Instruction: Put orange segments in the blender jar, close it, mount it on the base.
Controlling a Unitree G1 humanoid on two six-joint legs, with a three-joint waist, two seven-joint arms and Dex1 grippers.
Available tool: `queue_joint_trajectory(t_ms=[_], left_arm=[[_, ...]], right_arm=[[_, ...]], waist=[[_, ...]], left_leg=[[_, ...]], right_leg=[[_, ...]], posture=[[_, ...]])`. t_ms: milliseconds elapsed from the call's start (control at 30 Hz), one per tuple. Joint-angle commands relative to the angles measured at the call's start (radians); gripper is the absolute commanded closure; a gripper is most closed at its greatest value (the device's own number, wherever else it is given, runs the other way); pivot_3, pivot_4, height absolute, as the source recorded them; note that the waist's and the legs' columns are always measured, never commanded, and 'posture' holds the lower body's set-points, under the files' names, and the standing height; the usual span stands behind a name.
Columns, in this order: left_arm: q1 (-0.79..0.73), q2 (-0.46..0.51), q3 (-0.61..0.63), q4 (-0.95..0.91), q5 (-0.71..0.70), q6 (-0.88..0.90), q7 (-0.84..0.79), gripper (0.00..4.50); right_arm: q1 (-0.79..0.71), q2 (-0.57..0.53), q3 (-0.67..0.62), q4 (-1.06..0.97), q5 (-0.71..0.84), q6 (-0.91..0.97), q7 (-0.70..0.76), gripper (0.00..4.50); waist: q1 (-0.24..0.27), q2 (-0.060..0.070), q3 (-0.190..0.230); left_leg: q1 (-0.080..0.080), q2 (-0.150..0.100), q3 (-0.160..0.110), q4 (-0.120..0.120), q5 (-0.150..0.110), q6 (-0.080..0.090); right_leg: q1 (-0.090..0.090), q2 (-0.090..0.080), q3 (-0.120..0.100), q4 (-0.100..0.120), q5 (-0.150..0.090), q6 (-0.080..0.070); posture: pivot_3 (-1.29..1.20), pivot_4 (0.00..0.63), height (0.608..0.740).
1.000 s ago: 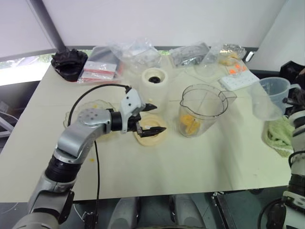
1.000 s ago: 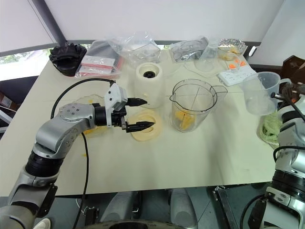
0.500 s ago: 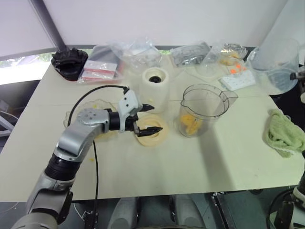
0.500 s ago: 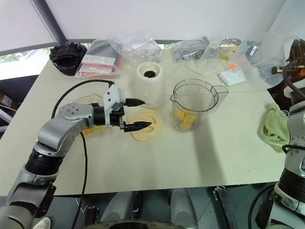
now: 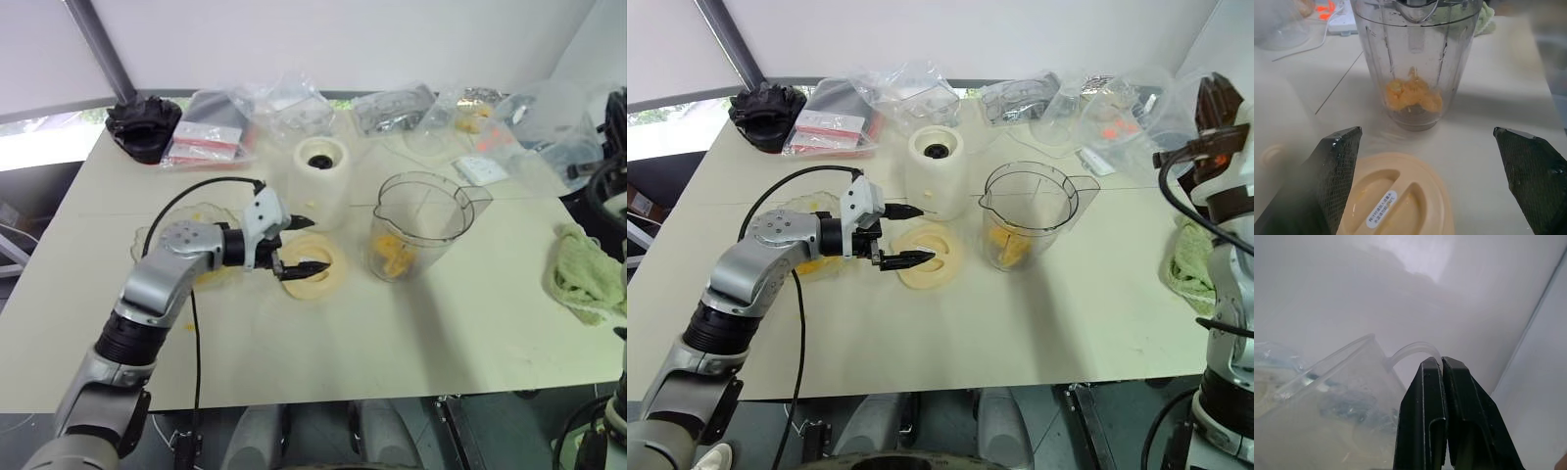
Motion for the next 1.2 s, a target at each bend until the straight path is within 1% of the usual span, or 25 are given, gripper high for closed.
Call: queue_joint_trajectory(t_ms=[33, 133, 233, 433, 533, 800, 1100, 1200], left_arm=[[-0.028, 0.006, 0.004, 0.004, 0.009, -0.032, -0.015, 0.0], [-0.035, 0.006, 0.007, 0.024, 0.015, -0.044, -0.025, 0.0], [-0.042, 0.005, 0.009, 0.039, 0.021, -0.051, -0.032, 0.0], [-0.055, 0.0, 0.006, 0.058, 0.024, -0.06, -0.04, 0.0], [-0.06, -0.004, 0.004, 0.064, 0.027, -0.064, -0.043, 0.0], [-0.055, -0.004, 0.007, 0.058, 0.029, -0.064, -0.049, 0.0], [-0.055, -0.008, 0.006, 0.054, 0.032, -0.061, -0.045, 0.0], [-0.066, -0.015, 0.005, 0.051, 0.034, -0.05, -0.039, 0.0]], right_arm=[[0.013, -0.016, -0.017, -0.091, -0.022, 0.004, 0.011, 4.46], [0.025, -0.005, -0.015, -0.135, -0.019, 0.033, 0.008, 4.46], [0.043, -0.02, -0.008, -0.163, -0.042, 0.038, 0.027, 4.46], [0.083, -0.046, 0.018, -0.195, -0.107, 0.014, 0.074, 4.46], [0.126, -0.066, 0.042, -0.2, -0.17, -0.028, 0.111, 4.46], [0.157, -0.083, 0.06, -0.17, -0.263, -0.1, 0.165, 4.46], [0.141, -0.089, 0.069, -0.117, -0.337, -0.174, 0.207, 4.46], [0.134, -0.106, 0.075, -0.092, -0.371, -0.209, 0.22, 4.46]], waist=[[0.0, 0.0, 0.0], [0.0, 0.0, 0.0], [0.0, 0.0, 0.0], [0.0, 0.0, 0.0], [0.0, 0.0, 0.0], [0.0, 0.0, 0.0], [0.0, 0.0, 0.0], [0.0, 0.0, 0.0]], left_leg=[[0.0, 0.0, 0.0, 0.0, 0.0, 0.0], [0.0, 0.0, 0.0, 0.0, 0.0, 0.0], [0.0, 0.0, 0.0, 0.0, 0.0, 0.0], [0.0, 0.0, 0.0, 0.0, 0.0, 0.0], [0.0, 0.0, 0.0, 0.0, 0.0, 0.0], [0.0, 0.0, 0.0, 0.0, 0.0, 0.0], [0.0, 0.0, 0.0, 0.0, 0.0, 0.0], [0.0, 0.0, 0.0, 0.0, 0.0, 0.0]], right_leg=[[0.0, 0.0, 0.0, 0.0, 0.0, 0.0], [0.0, 0.0, 0.0, 0.0, 0.0, 0.0], [0.0, 0.0, 0.0, 0.0, 0.0, 0.0], [0.0, 0.0, 0.0, 0.0, 0.0, 0.0], [0.0, 0.0, 0.0, 0.0, 0.0, 0.0], [0.0, 0.0, 0.0, 0.0, 0.0, 0.0], [0.0, 0.0, 0.0, 0.0, 0.0, 0.0], [0.0, 0.0, 0.0, 0.0, 0.0, 0.0]], posture=[[0.0, 0.15, 0.74], [0.0, 0.15, 0.74], [0.0, 0.15, 0.74], [0.0, 0.15, 0.74], [0.0, 0.15, 0.74], [0.0, 0.15, 0.74], [0.0, 0.15, 0.74], [0.0, 0.15, 0.74]])
